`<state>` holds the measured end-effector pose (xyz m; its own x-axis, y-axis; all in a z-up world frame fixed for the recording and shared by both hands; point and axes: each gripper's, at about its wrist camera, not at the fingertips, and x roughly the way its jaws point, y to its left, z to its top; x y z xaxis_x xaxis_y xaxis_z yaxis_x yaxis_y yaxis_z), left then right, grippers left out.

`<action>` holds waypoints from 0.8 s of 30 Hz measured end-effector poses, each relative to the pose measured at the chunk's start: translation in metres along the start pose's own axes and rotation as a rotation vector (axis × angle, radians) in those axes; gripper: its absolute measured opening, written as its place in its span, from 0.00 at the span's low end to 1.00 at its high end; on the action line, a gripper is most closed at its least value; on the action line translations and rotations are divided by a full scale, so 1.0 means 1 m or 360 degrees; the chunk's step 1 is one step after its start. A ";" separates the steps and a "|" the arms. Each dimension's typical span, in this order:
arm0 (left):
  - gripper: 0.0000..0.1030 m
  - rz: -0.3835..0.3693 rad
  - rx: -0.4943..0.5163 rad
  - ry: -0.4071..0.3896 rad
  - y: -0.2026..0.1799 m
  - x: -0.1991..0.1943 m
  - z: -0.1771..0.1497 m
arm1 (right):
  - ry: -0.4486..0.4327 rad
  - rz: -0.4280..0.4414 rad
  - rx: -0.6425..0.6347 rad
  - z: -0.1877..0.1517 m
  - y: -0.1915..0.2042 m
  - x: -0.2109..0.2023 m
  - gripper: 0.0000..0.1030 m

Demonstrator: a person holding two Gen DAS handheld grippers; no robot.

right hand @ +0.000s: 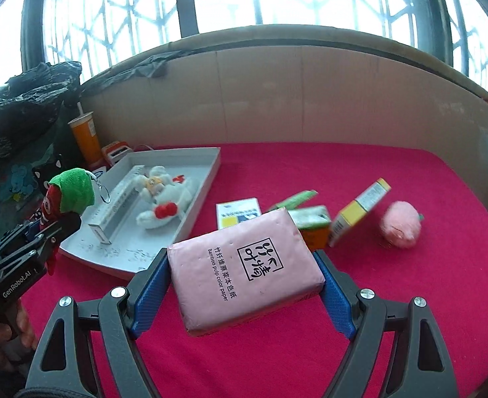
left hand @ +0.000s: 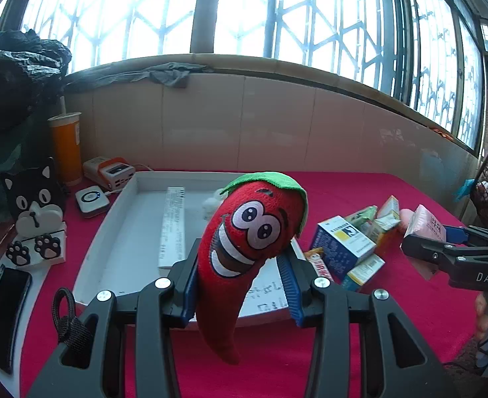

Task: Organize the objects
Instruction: 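Open the left tool over the tray dropping the chili while the right tool releases the pink pack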

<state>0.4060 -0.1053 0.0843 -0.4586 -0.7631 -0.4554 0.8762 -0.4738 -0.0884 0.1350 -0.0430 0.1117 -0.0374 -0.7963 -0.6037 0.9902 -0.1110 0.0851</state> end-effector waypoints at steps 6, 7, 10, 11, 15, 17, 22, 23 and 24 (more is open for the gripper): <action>0.41 0.0038 -0.0041 0.0008 0.018 0.003 0.005 | 0.0017 0.0026 -0.0031 0.010 0.015 0.012 0.84; 0.41 0.0044 -0.0050 0.0013 0.022 0.004 0.005 | 0.0020 0.0028 -0.0040 0.011 0.017 0.014 0.84; 0.41 0.0056 -0.0079 0.0021 0.031 0.006 0.007 | 0.0034 0.0035 -0.0044 0.015 0.022 0.020 0.84; 0.41 0.0060 -0.0084 0.0020 0.033 0.006 0.007 | 0.0040 0.0040 -0.0040 0.017 0.024 0.022 0.84; 0.41 0.0089 -0.0102 0.0023 0.042 0.009 0.010 | 0.0048 0.0053 -0.0053 0.024 0.031 0.030 0.84; 0.41 0.0103 -0.0110 0.0024 0.047 0.010 0.013 | 0.0041 0.0056 -0.0076 0.028 0.036 0.032 0.84; 0.41 0.0130 -0.0144 0.0020 0.060 0.013 0.022 | 0.0045 0.0075 -0.0096 0.036 0.045 0.040 0.84; 0.41 0.0132 -0.0149 0.0020 0.062 0.013 0.023 | 0.0047 0.0079 -0.0098 0.038 0.047 0.042 0.84; 0.41 0.0135 -0.0153 0.0021 0.064 0.013 0.024 | 0.0049 0.0082 -0.0103 0.039 0.049 0.043 0.84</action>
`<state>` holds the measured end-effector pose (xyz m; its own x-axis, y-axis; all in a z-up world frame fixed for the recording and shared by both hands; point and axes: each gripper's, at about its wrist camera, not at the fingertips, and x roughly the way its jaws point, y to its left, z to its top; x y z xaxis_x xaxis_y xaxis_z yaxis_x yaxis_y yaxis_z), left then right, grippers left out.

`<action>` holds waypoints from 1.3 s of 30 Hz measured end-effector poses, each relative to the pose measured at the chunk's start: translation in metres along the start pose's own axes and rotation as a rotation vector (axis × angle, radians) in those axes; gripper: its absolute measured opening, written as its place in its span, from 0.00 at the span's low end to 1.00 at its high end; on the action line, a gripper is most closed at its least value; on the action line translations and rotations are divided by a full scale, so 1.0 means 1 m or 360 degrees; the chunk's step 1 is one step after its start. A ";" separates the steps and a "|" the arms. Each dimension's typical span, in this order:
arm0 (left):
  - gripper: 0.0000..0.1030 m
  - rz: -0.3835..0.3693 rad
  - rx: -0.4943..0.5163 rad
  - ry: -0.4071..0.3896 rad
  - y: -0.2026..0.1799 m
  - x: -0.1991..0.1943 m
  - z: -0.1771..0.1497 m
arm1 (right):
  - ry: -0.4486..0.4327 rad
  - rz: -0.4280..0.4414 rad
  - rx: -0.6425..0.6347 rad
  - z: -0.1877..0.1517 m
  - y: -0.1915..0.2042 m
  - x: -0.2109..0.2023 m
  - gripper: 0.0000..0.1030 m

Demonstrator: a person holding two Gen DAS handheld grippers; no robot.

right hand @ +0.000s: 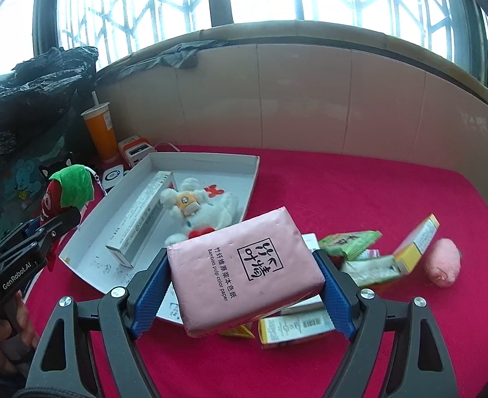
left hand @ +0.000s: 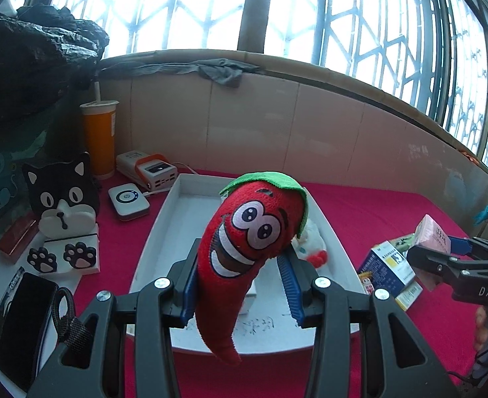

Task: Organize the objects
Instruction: 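Open the left tool over the tray dropping the chili while the right tool releases the pink pack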

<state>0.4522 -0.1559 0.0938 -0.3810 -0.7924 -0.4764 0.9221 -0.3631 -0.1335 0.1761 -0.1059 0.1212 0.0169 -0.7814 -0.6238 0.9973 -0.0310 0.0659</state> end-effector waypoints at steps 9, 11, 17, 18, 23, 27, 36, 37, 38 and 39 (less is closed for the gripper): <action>0.42 0.0025 -0.0010 0.0039 0.012 0.015 0.010 | -0.0001 0.0030 -0.0032 0.015 0.017 0.013 0.84; 0.42 0.0018 -0.0010 0.0056 0.013 0.019 0.011 | 0.0005 0.0031 -0.0044 0.017 0.021 0.018 0.84; 0.42 -0.0003 -0.0030 0.0105 0.015 0.040 0.021 | 0.0048 0.0049 -0.0052 0.024 0.036 0.037 0.84; 0.42 -0.0008 -0.0032 0.0111 0.015 0.044 0.025 | 0.0050 0.0050 -0.0060 0.025 0.038 0.040 0.84; 0.42 -0.0010 -0.0023 0.0130 0.012 0.067 0.045 | 0.0076 0.0069 -0.0086 0.026 0.050 0.054 0.84; 0.42 -0.0013 -0.0017 0.0172 0.006 0.088 0.055 | 0.0105 0.0074 -0.0109 0.023 0.057 0.065 0.84; 0.47 -0.0085 -0.0059 0.0196 -0.001 0.107 0.061 | 0.0120 0.0102 -0.0138 0.019 0.069 0.082 0.86; 0.54 -0.0081 -0.0066 0.0197 -0.001 0.108 0.061 | 0.0123 0.0108 -0.0149 0.018 0.071 0.083 0.86; 0.65 -0.0072 -0.0073 0.0195 0.000 0.109 0.061 | 0.0122 0.0105 -0.0162 0.017 0.072 0.084 0.86; 0.72 -0.0052 -0.0081 0.0193 0.001 0.109 0.060 | 0.0122 0.0105 -0.0173 0.016 0.073 0.084 0.88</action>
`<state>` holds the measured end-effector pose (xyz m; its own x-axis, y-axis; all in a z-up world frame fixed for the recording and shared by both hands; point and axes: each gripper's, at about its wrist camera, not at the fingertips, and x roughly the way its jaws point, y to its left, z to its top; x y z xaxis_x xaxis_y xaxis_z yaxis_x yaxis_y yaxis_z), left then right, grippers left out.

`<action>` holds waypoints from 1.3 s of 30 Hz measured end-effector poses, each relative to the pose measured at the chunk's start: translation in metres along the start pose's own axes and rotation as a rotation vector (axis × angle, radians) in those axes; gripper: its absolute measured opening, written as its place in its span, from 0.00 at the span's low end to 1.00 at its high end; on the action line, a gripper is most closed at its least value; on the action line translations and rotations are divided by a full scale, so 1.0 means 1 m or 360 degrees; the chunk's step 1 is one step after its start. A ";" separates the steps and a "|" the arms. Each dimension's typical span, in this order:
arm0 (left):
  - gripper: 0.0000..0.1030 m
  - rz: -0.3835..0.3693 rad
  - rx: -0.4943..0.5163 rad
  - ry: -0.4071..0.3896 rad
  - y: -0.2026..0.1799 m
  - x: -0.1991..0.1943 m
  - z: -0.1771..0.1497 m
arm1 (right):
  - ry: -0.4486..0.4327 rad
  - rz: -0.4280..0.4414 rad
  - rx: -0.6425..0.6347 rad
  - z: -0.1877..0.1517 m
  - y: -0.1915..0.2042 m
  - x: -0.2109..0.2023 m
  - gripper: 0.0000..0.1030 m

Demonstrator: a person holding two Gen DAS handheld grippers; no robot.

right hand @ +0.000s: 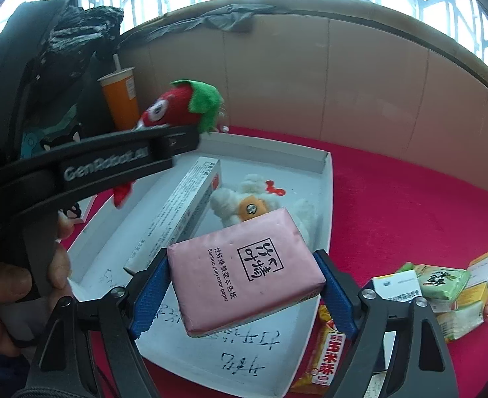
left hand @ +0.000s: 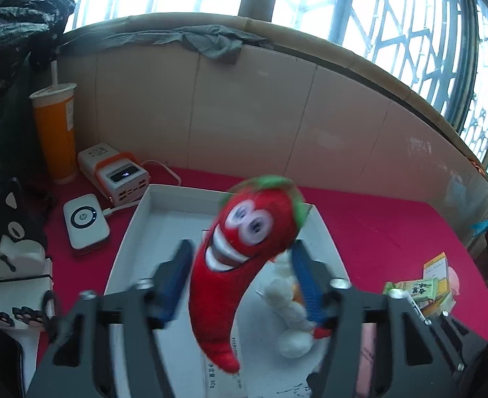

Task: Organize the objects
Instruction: 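Open the left tool over the tray dropping the chili while the right tool releases the pink pack, then grasp the green-topped orange box with the right tool while the left tool grasps the white yellow-ended box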

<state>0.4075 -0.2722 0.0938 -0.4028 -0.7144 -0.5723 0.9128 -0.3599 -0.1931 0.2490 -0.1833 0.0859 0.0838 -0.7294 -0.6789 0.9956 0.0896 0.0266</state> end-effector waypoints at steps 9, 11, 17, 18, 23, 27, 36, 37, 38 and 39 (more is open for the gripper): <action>0.92 0.0171 -0.0087 -0.0144 0.009 -0.026 -0.007 | -0.0032 -0.0011 0.0026 -0.010 -0.007 -0.013 1.00; 0.92 0.0165 -0.0091 -0.0164 0.006 -0.032 -0.008 | -0.0035 -0.0004 0.0042 -0.014 -0.010 -0.018 1.00; 0.93 0.0096 -0.0041 -0.0179 -0.015 -0.049 -0.018 | -0.0088 -0.0031 0.0113 -0.026 -0.028 -0.041 1.00; 0.93 0.0083 -0.0026 -0.0177 -0.019 -0.051 -0.021 | -0.0110 -0.0047 0.0129 -0.029 -0.033 -0.047 1.00; 0.93 -0.0005 0.0024 -0.0125 -0.045 -0.050 -0.035 | -0.0156 -0.0093 0.0224 -0.039 -0.062 -0.068 1.00; 0.93 -0.0050 0.0079 -0.0076 -0.065 -0.046 -0.048 | -0.0197 -0.0142 0.0318 -0.047 -0.088 -0.084 1.00; 0.94 -0.0217 0.0272 0.0024 -0.108 -0.042 -0.076 | -0.0248 -0.0253 0.0555 -0.071 -0.162 -0.112 1.00; 0.94 -0.0257 0.0328 0.0044 -0.116 -0.041 -0.080 | -0.0245 -0.0276 0.0587 -0.076 -0.172 -0.114 1.00; 0.94 -0.0298 0.0400 0.0071 -0.124 -0.039 -0.086 | -0.0246 -0.0303 0.0610 -0.080 -0.179 -0.115 1.00; 0.94 -0.0322 0.0454 0.0096 -0.130 -0.036 -0.091 | -0.0249 -0.0338 0.0632 -0.085 -0.188 -0.117 1.00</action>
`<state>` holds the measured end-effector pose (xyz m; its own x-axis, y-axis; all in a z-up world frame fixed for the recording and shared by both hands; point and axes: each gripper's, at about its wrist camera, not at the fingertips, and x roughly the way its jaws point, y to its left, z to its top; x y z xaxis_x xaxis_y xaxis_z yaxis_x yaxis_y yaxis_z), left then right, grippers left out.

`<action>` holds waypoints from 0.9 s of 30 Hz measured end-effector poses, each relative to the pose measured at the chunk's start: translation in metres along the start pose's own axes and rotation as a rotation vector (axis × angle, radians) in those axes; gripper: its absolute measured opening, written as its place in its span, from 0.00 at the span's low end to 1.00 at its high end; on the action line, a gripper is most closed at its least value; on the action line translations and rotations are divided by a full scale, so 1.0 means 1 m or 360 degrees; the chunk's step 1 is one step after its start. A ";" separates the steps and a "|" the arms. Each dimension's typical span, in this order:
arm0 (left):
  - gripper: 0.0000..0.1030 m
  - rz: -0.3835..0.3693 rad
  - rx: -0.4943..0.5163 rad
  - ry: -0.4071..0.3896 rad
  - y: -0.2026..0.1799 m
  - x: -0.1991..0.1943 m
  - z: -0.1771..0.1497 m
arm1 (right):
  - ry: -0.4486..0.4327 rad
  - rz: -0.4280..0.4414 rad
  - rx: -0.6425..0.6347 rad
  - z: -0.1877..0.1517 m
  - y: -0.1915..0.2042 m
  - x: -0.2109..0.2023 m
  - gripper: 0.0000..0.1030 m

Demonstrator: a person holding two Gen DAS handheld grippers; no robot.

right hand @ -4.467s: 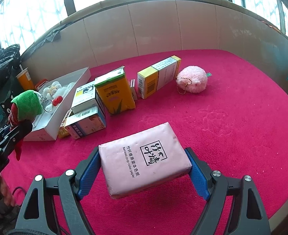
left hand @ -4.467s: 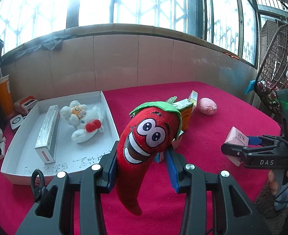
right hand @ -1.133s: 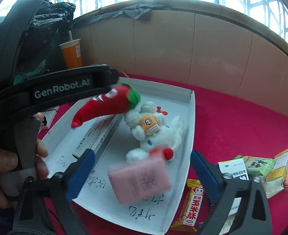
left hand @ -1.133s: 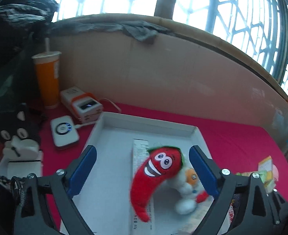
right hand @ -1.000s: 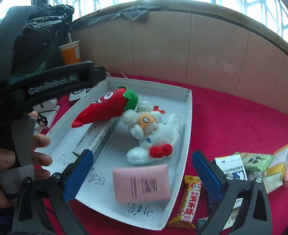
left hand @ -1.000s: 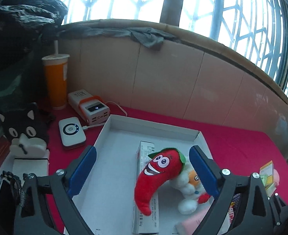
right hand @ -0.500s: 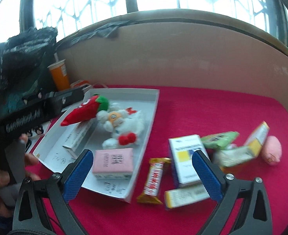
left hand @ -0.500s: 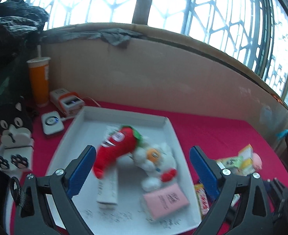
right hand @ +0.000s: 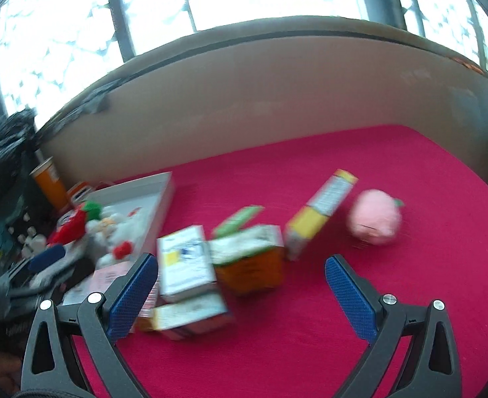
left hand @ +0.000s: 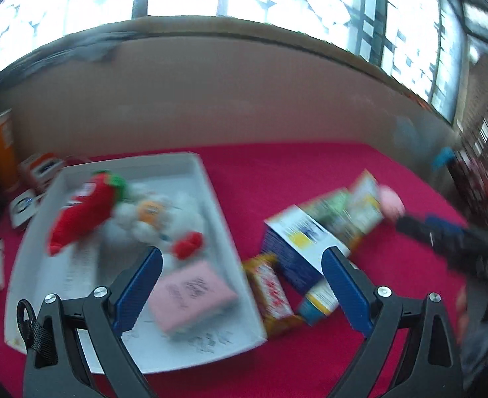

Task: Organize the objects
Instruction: 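Grasp the green-topped orange box with the right tool while the left tool grasps the white yellow-ended box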

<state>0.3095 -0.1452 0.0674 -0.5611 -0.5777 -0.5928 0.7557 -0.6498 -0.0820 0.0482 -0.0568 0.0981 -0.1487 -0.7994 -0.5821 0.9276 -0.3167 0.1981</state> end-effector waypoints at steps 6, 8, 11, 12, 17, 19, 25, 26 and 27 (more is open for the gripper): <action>0.94 -0.0225 0.0257 0.0178 -0.041 0.024 -0.019 | 0.0044 -0.0117 0.0155 -0.008 -0.058 0.001 1.00; 0.94 -0.0221 0.0315 0.0209 -0.051 0.032 -0.023 | 0.0063 -0.0145 0.0222 -0.011 -0.077 0.002 1.00; 0.94 -0.0237 0.0320 0.0264 -0.059 0.045 -0.024 | 0.0078 -0.0177 0.0322 -0.016 -0.095 0.003 1.00; 0.94 -0.0243 0.0321 0.0278 -0.061 0.049 -0.023 | 0.0085 -0.0176 0.0336 -0.017 -0.098 0.004 1.00; 0.94 -0.0274 0.0324 0.0335 -0.069 0.065 -0.022 | 0.0084 -0.0169 0.0330 -0.016 -0.100 0.007 1.00; 0.93 -0.0299 0.0347 0.0328 -0.074 0.065 -0.024 | 0.0080 -0.0155 0.0298 -0.015 -0.098 0.007 1.00; 0.71 -0.0393 0.0453 0.0402 -0.090 0.069 -0.039 | -0.0044 0.0003 0.0061 -0.004 -0.067 0.000 1.00; 0.68 -0.0397 0.0437 0.0415 -0.089 0.071 -0.040 | -0.0078 0.0039 -0.0009 0.000 -0.056 -0.001 1.00; 0.66 -0.0392 0.0419 0.0427 -0.088 0.073 -0.040 | -0.0109 0.0079 -0.0084 0.003 -0.045 -0.002 1.00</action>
<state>0.2157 -0.1103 -0.0012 -0.5799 -0.2640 -0.7707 0.4791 -0.8757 -0.0606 0.0062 -0.0427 0.0926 -0.1235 -0.8470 -0.5170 0.9509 -0.2499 0.1823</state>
